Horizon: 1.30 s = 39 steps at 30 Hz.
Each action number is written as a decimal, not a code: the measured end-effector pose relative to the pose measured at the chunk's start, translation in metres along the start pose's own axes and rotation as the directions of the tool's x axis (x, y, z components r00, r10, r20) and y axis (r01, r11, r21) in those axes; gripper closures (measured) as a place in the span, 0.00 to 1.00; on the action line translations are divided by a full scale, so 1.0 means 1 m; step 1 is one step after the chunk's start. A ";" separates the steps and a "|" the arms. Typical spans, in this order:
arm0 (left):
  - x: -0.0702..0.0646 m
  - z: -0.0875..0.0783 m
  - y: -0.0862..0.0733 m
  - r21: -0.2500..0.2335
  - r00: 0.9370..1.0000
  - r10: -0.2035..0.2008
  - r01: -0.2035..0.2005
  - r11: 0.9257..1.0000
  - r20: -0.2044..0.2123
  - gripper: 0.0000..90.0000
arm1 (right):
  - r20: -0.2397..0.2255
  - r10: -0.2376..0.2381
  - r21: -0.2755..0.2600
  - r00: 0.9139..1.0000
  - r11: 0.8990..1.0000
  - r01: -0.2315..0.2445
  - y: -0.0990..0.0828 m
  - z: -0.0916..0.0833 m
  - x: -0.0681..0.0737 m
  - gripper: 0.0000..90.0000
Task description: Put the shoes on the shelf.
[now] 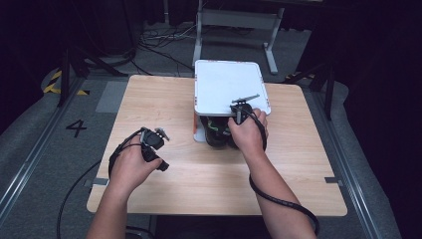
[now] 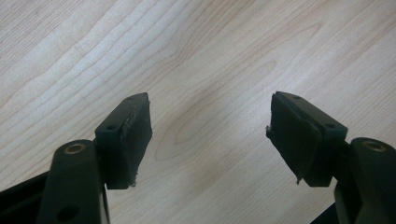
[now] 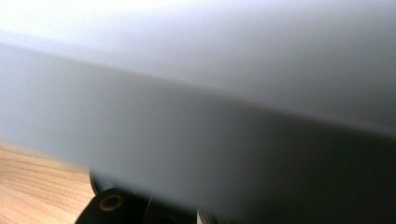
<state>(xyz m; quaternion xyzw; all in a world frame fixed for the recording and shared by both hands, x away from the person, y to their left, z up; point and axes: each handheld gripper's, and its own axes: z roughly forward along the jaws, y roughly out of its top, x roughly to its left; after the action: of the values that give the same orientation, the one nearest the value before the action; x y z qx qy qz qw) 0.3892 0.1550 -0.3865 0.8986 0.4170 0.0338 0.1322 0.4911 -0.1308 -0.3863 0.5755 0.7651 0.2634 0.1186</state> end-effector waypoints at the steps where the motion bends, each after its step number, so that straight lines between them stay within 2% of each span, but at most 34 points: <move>1: 0.000 0.000 0.000 0.000 1.000 0.001 -0.001 1.000 0.002 0.34 | 0.000 0.006 0.000 1.000 1.000 -0.006 0.000 0.002 0.001 0.92; 3: 0.000 0.000 0.000 -0.003 1.000 0.002 -0.002 1.000 0.000 0.34 | 0.000 0.012 0.002 1.000 1.000 -0.012 -0.001 0.005 0.001 0.92; 4: 0.000 -0.001 -0.001 -0.004 1.000 0.002 -0.002 1.000 -0.001 0.34 | 0.033 0.005 -0.020 0.999 1.000 -0.005 -0.002 0.006 0.004 0.92; 8: 0.000 -0.001 0.000 -0.002 1.000 0.008 -0.008 1.000 -0.005 0.34 | 0.065 -0.012 -0.043 0.998 0.999 0.015 -0.003 0.008 0.005 0.93; 9: 0.000 -0.001 0.000 -0.004 1.000 0.007 -0.007 1.000 0.001 0.34 | 0.054 -0.020 -0.046 0.998 0.999 0.022 -0.004 0.007 0.005 0.89; 10: 0.000 -0.001 0.000 -0.002 1.000 0.006 -0.006 1.000 0.002 0.34 | 0.035 -0.024 -0.059 0.999 0.998 0.026 -0.004 0.007 0.004 0.80; 11: -0.001 0.000 0.001 0.000 1.000 0.009 -0.009 1.000 -0.002 0.34 | 0.005 -0.026 -0.081 1.000 0.996 0.027 -0.005 0.007 0.002 0.68; 12: -0.001 0.000 0.001 0.001 1.000 0.010 -0.010 1.000 -0.004 0.34 | -0.045 -0.016 -0.086 0.999 0.996 0.012 -0.007 0.006 0.001 0.60; 13: -0.001 0.001 0.002 0.002 1.000 0.011 -0.011 1.000 0.000 0.34 | -0.087 -0.003 -0.079 0.996 0.997 -0.004 -0.007 0.003 0.000 0.56; 14: -0.001 0.001 0.002 0.002 1.000 0.009 -0.009 1.000 -0.001 0.34 | -0.120 -0.001 -0.095 0.993 0.995 -0.010 -0.008 0.000 -0.001 0.54; 17: -0.003 0.002 0.005 -0.006 1.000 0.008 -0.008 1.000 -0.005 0.33 | -0.132 -0.022 -0.127 0.991 0.992 0.005 -0.009 -0.014 -0.006 0.49; 19: -0.004 0.001 0.008 -0.016 1.000 0.006 -0.006 1.000 -0.003 0.32 | -0.136 -0.055 -0.162 0.989 0.986 0.033 -0.010 -0.026 -0.010 0.47; 22: -0.006 0.002 0.014 -0.036 1.000 0.009 -0.009 0.999 -0.005 0.31 | -0.178 -0.099 -0.173 0.979 0.983 0.068 -0.015 -0.037 -0.014 0.45; 23: -0.008 0.001 0.016 -0.045 1.000 0.011 -0.011 0.999 -0.003 0.31 | -0.189 -0.136 -0.195 0.972 0.976 0.099 -0.016 -0.041 -0.017 0.45; 25: -0.010 0.002 0.020 -0.053 1.000 0.020 -0.019 0.998 0.002 0.30 | -0.211 -0.152 -0.217 0.966 0.971 0.105 -0.020 -0.053 -0.024 0.44; 26: -0.010 0.002 0.020 -0.053 1.000 0.020 -0.019 0.998 0.002 0.30 | -0.211 -0.152 -0.217 0.966 0.971 0.105 -0.020 -0.053 -0.024 0.44; 27: -0.011 0.003 0.022 -0.061 1.000 0.025 -0.025 0.998 0.007 0.30 | -0.258 -0.154 -0.224 0.954 0.970 0.096 -0.023 -0.063 -0.031 0.43; 28: -0.012 0.004 0.023 -0.071 1.000 0.022 -0.021 0.997 0.013 0.30 | -0.263 -0.166 -0.229 0.950 0.968 0.106 -0.025 -0.068 -0.034 0.43; 30: -0.013 0.004 0.024 -0.072 1.000 0.029 -0.028 0.997 0.012 0.30 | -0.263 -0.180 -0.236 0.948 0.965 0.118 -0.028 -0.074 -0.037 0.43; 31: -0.014 0.004 0.023 -0.074 0.999 0.031 -0.030 0.997 0.014 0.30 | -0.261 -0.222 -0.269 0.940 0.951 0.150 -0.036 -0.087 -0.044 0.44; 32: -0.015 0.004 0.023 -0.083 0.999 0.033 -0.031 0.996 0.016 0.30 | -0.261 -0.222 -0.269 0.940 0.951 0.150 -0.036 -0.087 -0.044 0.44; 34: -0.018 0.003 0.022 -0.078 0.998 0.060 -0.060 0.995 0.007 0.32 | -0.259 -0.236 -0.274 0.937 0.948 0.163 -0.046 -0.094 -0.053 0.46; 35: -0.020 0.003 0.022 -0.079 0.998 0.067 -0.066 0.995 0.011 0.33 | -0.254 -0.247 -0.270 0.935 0.946 0.177 -0.050 -0.096 -0.057 0.44; 36: -0.022 0.003 0.022 -0.091 0.997 0.071 -0.069 0.993 0.016 0.34 | -0.242 -0.267 -0.277 0.933 0.940 0.197 -0.055 -0.097 -0.061 0.43; 37: -0.024 0.002 0.022 -0.108 0.996 0.082 -0.078 0.991 0.029 0.37 | -0.218 -0.305 -0.273 0.927 0.931 0.242 -0.064 -0.099 -0.067 0.38; 38: -0.029 0.001 0.022 -0.130 0.995 0.092 -0.086 0.988 0.046 0.36 | -0.210 -0.325 -0.276 0.922 0.924 0.263 -0.069 -0.101 -0.070 0.33; 39: -0.031 0.001 0.022 -0.131 0.994 0.094 -0.087 0.988 0.050 0.36 | -0.210 -0.352 -0.286 0.912 0.914 0.287 -0.074 -0.101 -0.074 0.31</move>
<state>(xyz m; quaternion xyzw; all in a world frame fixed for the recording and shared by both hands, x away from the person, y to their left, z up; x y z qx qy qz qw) 0.3852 0.1174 -0.3801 0.9068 0.3688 0.0415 0.2000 0.4041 -0.2419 -0.3507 0.3829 0.8190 0.4066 0.1315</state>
